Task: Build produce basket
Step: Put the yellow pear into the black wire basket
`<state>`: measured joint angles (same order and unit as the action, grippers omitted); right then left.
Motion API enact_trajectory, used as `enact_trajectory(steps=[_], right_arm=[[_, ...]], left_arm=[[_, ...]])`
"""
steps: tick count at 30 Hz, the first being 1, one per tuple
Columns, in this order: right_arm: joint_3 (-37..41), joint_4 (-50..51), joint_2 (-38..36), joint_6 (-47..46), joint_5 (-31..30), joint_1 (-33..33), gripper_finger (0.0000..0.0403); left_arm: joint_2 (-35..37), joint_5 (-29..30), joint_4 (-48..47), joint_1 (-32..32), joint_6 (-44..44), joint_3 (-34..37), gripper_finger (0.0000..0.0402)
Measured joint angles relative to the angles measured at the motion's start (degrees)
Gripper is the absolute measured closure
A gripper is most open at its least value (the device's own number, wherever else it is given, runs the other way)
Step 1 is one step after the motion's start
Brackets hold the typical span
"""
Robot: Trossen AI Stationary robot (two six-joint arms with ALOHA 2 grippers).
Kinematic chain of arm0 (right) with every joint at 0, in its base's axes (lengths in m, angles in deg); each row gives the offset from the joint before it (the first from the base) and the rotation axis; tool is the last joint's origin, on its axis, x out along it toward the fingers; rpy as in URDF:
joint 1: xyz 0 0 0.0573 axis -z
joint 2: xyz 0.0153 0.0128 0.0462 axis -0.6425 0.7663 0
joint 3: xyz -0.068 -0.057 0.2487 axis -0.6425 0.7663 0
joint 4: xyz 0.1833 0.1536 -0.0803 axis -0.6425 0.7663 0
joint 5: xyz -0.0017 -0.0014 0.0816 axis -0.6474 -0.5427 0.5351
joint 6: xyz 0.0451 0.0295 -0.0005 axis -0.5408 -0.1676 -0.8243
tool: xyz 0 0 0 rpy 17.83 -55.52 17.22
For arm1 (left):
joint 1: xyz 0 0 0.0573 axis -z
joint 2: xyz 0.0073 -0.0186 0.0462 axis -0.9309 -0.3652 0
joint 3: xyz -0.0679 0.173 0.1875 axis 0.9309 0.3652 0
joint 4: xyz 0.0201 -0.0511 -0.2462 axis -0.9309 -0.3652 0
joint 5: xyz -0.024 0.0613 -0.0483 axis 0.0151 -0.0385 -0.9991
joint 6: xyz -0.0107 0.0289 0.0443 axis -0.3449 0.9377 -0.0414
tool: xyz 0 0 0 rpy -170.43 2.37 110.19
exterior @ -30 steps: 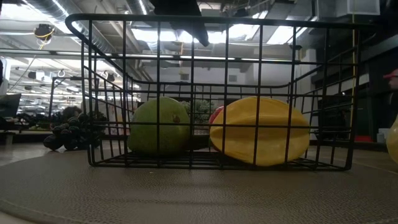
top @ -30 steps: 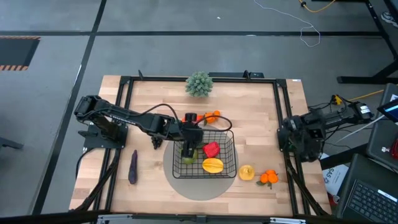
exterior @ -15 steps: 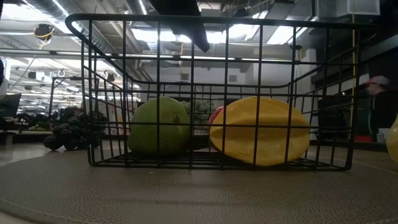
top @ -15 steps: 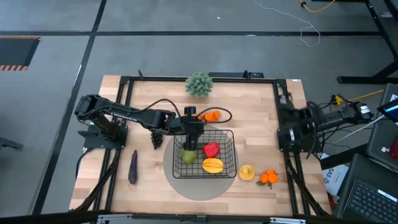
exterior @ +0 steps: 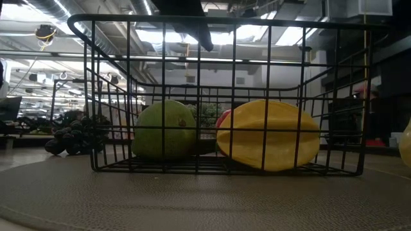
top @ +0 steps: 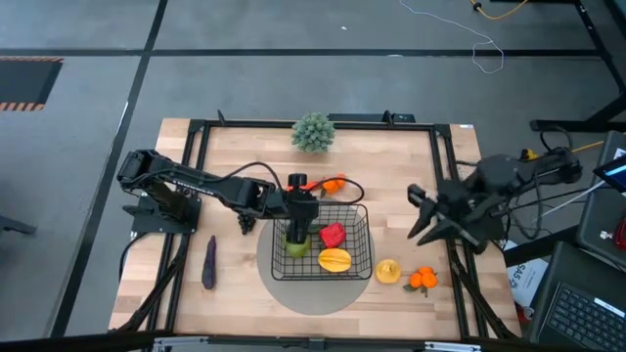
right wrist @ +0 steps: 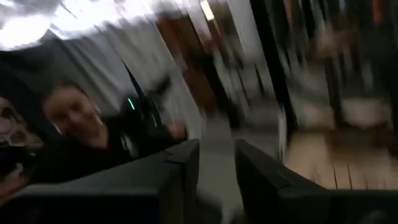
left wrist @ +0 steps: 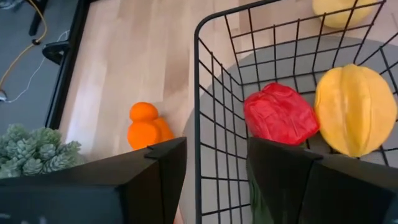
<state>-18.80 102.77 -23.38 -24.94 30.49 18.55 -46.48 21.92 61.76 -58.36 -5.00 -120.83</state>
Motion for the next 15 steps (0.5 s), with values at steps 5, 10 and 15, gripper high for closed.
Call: enact_trajectory(steps=[5, 10, 15], right_arm=[[-2.8, 19.6, 4.9, -8.8, -10.7, -5.2, 0.0306], [0.2, 24.2, 10.8, -21.1, -21.1, -10.2, 0.0306], [3.9, 23.3, 18.2, -28.0, -20.8, -14.0, 0.0306]], left_arm=[[0.0, 0.7, 0.2, 0.0, -0.3, 0.0, 0.0243], [0.0, 1.8, 0.0, 0.0, -1.1, 0.0, 0.0243], [0.0, 1.8, -0.4, -0.1, -1.1, 0.0, 0.0243]])
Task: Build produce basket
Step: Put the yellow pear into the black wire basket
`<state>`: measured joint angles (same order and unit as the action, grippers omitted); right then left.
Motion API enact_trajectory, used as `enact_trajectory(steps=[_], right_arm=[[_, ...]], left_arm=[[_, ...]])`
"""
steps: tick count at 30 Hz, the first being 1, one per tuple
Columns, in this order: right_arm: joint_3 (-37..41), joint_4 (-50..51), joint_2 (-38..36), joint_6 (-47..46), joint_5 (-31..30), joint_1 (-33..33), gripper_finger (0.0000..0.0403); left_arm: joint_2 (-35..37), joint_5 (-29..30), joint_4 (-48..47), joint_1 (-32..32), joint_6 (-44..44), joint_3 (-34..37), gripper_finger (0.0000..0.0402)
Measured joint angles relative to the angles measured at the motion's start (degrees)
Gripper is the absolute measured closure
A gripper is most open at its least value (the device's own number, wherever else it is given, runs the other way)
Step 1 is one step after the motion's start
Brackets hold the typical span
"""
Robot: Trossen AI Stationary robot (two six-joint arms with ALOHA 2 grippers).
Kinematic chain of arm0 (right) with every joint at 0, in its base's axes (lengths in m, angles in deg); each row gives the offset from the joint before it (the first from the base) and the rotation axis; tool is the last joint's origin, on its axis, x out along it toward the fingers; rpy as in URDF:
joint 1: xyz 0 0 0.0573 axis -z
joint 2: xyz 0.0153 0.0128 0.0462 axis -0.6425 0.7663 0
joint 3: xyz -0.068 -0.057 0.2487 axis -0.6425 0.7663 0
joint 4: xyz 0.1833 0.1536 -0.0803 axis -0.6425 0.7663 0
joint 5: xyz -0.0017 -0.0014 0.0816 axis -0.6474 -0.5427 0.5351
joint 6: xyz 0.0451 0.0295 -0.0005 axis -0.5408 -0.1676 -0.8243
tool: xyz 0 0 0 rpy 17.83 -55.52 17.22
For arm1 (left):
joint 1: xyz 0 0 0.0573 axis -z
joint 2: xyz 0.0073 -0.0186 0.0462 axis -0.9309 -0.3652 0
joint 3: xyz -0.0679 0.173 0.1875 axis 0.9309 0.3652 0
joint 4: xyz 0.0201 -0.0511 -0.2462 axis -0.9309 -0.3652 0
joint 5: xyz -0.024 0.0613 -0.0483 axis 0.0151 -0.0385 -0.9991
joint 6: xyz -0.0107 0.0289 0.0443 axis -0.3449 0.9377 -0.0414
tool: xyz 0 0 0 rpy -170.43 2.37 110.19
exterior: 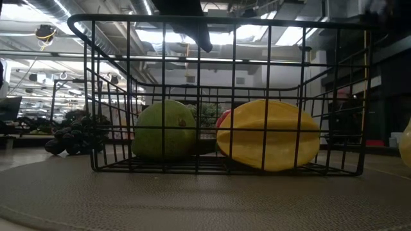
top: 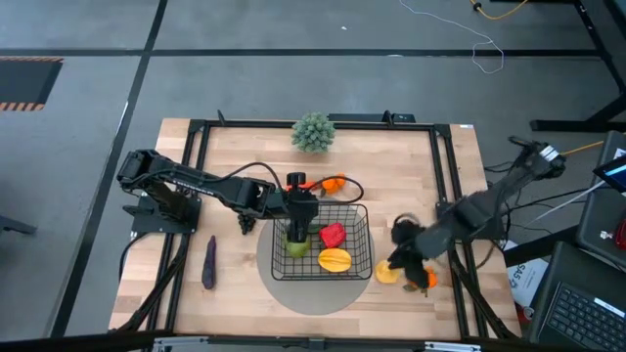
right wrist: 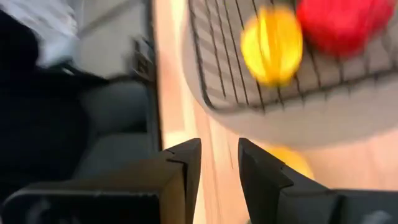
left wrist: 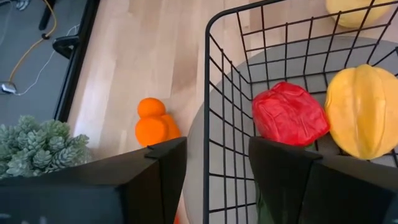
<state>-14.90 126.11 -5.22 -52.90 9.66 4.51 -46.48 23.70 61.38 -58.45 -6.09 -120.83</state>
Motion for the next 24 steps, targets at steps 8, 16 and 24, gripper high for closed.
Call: enact_trajectory(steps=[8, 16, 24], right_arm=[[0.5, -0.1, 8.4, -5.5, 0.1, -2.7, 0.0306], [0.5, 2.3, 11.7, -6.8, -0.4, -2.8, 0.0306], [0.5, 3.8, 11.6, -6.5, -0.4, -2.4, 0.0306]], left_arm=[[0.0, 0.1, 0.1, 0.0, 0.0, 0.0, 0.0243], [0.0, 0.1, 0.2, 0.0, 0.0, 0.0, 0.0243], [0.0, 0.1, 0.2, 0.0, 0.0, 0.0, 0.0243]])
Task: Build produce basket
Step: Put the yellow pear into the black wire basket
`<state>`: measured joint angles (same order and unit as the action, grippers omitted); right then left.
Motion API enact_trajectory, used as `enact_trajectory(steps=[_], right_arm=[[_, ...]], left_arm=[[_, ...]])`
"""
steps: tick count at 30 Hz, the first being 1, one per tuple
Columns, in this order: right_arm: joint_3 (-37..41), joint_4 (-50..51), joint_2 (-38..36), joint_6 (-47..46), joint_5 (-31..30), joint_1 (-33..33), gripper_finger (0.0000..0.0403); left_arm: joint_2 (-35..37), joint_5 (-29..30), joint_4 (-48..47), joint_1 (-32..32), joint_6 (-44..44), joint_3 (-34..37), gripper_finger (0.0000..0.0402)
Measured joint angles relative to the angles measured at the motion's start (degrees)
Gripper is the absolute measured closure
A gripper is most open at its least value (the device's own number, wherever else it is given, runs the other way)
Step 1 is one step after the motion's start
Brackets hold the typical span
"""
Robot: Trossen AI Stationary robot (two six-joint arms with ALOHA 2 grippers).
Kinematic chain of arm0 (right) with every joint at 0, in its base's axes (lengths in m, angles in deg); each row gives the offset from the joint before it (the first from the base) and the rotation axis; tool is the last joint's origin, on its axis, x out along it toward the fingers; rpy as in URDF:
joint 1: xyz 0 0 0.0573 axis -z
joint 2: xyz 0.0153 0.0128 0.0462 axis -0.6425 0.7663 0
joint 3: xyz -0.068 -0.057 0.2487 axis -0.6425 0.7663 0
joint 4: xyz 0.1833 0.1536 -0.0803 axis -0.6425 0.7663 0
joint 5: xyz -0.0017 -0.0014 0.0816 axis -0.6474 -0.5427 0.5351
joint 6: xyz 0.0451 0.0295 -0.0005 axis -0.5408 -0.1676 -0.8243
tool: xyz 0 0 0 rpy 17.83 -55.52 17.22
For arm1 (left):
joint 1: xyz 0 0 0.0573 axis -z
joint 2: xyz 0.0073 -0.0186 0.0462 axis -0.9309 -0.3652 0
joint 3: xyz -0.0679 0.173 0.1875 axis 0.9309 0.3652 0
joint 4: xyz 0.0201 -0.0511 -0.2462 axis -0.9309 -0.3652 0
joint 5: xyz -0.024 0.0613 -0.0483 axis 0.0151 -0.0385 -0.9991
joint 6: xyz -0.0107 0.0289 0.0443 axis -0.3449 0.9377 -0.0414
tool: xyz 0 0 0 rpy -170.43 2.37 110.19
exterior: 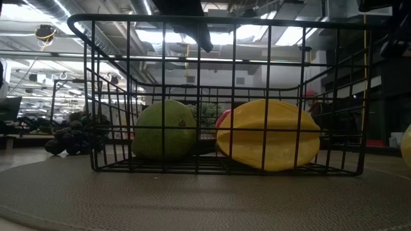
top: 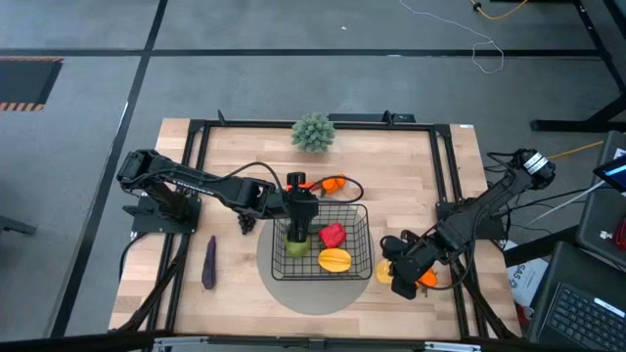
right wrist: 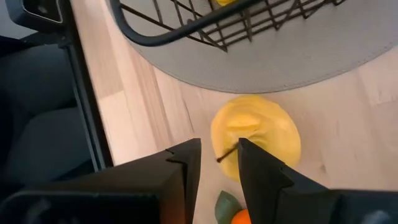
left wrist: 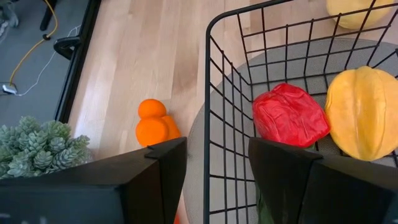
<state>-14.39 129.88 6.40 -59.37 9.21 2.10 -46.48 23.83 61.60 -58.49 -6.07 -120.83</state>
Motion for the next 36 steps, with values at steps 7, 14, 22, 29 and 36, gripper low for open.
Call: enact_trajectory(steps=[7, 14, 22, 29, 36], right_arm=[[0.0, 1.9, 0.0, 0.1, 0.0, 0.2, 0.0306], [0.0, 1.9, 0.0, 0.1, -0.2, 0.2, 0.0306], [0.0, 1.9, 0.0, -0.1, -0.2, 0.2, 0.0306], [0.0, 1.9, 0.0, 0.0, -1.8, 0.2, 0.0306], [0.0, 2.1, 0.0, 0.1, -2.1, 0.2, 0.0306]], left_arm=[[0.0, 0.0, 0.0, 0.0, 0.0, 0.0, 0.0243], [0.0, 0.0, 0.0, 0.0, 0.0, 0.0, 0.0243], [0.0, 0.0, 0.0, 0.0, -0.1, 0.0, 0.0243], [0.0, 0.0, 0.0, 0.0, -0.1, 0.0, 0.0243], [0.0, 0.0, 0.0, 0.0, -0.1, 0.0, 0.0243]])
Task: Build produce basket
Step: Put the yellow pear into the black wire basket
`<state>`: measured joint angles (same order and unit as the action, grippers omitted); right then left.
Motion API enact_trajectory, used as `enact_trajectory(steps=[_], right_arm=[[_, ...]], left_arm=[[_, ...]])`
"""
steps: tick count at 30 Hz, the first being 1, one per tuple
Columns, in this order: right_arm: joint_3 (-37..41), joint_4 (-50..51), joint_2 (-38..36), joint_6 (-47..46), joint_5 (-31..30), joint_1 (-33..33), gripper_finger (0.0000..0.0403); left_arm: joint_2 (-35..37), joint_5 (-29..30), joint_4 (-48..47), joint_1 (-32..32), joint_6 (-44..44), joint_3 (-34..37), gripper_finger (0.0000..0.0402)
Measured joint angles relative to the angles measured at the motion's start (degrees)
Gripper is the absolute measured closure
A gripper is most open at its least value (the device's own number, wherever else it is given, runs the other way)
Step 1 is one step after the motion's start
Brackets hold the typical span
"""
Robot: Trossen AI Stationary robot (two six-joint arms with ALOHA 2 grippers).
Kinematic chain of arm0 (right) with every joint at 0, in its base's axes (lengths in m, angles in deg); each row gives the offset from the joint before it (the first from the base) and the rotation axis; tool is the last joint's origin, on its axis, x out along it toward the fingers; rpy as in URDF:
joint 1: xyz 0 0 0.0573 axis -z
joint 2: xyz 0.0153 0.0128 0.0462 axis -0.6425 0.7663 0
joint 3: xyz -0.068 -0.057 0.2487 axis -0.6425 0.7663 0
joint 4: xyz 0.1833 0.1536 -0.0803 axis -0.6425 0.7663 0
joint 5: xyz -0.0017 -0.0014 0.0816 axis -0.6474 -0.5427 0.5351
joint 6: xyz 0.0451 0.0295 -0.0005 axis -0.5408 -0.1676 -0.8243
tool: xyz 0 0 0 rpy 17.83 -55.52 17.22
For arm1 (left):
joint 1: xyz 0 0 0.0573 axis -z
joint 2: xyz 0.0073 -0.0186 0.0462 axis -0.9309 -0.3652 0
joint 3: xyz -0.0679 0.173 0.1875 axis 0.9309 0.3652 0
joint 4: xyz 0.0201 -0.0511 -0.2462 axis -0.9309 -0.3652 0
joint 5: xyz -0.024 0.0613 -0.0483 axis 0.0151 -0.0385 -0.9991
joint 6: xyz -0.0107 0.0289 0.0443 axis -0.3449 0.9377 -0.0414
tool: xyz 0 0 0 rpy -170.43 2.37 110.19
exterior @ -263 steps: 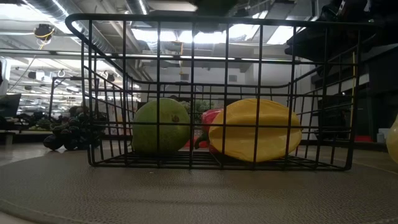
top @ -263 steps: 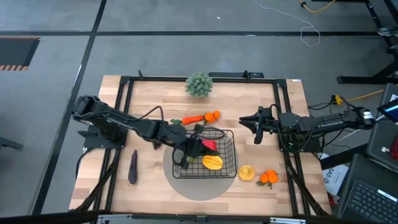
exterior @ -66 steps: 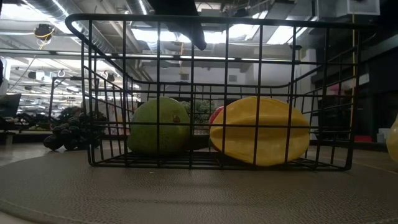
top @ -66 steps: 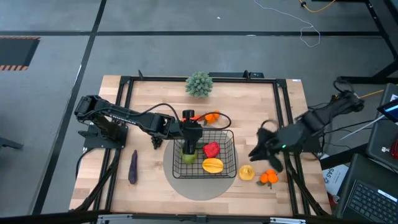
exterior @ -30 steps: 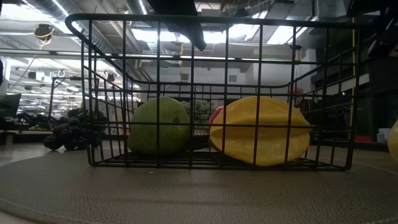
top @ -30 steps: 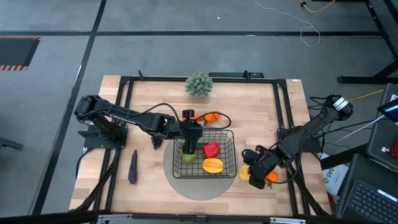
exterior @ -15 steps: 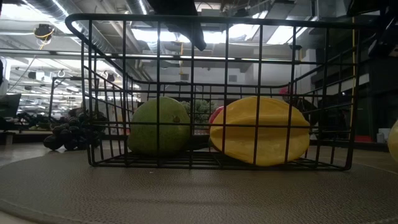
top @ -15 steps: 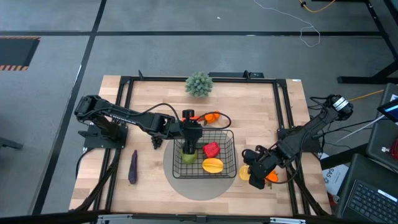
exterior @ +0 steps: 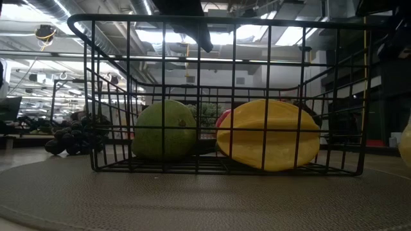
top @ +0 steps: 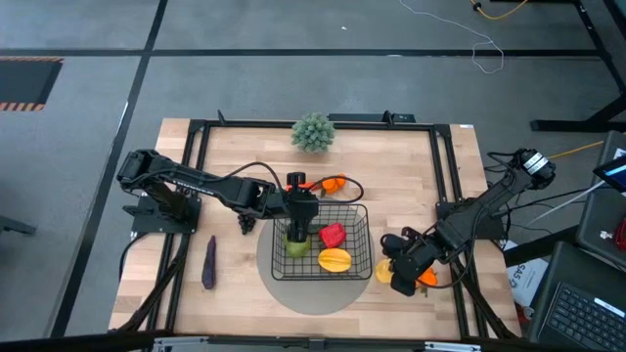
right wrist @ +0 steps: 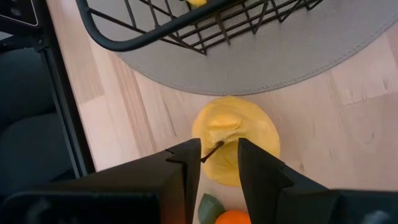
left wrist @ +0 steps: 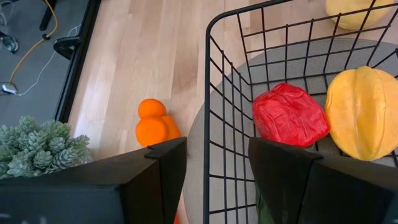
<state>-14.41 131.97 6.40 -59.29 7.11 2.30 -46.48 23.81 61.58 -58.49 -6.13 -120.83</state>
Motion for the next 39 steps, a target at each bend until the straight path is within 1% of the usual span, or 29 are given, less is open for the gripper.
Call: enact_trajectory(steps=[9, 15, 19, 24, 26, 30, 36, 39], right_arm=[[0.0, 1.7, 0.0, 0.2, 0.4, 0.0, 0.0306], [0.0, 3.0, 0.0, 0.0, -0.8, 0.0, 0.0307], [0.0, 3.3, 0.0, 0.0, -1.8, 0.0, 0.0328], [0.0, 3.3, 0.0, 0.2, -2.9, 0.0, 0.0385], [0.0, 3.3, 0.0, 0.9, -4.6, 0.0, 0.0397], [0.0, 2.5, 0.0, 2.1, -5.4, 0.1, 0.0401], [0.0, 3.0, 0.0, -2.6, -5.4, 0.2, 0.0402], [-0.2, 4.0, -0.1, -3.2, -5.1, 0.6, 0.0403]], left_arm=[[0.0, 0.0, 0.0, 0.2, 0.0, 0.0, 0.0243], [0.0, 0.0, 0.0, 0.1, 0.0, 0.0, 0.0243], [0.0, 0.0, 0.0, 0.1, 0.0, 0.0, 0.0243], [0.0, 0.0, 0.0, 0.1, 0.1, 0.0, 0.0243], [0.0, 0.0, 0.0, 0.1, 0.0, 0.0, 0.0243], [0.0, 0.0, 0.0, 0.1, 0.1, 0.0, 0.0243], [0.0, 0.0, 0.0, 0.3, 0.2, 0.0, 0.0243], [0.0, 0.0, 0.2, 0.5, 3.2, 0.0, 0.0243]])
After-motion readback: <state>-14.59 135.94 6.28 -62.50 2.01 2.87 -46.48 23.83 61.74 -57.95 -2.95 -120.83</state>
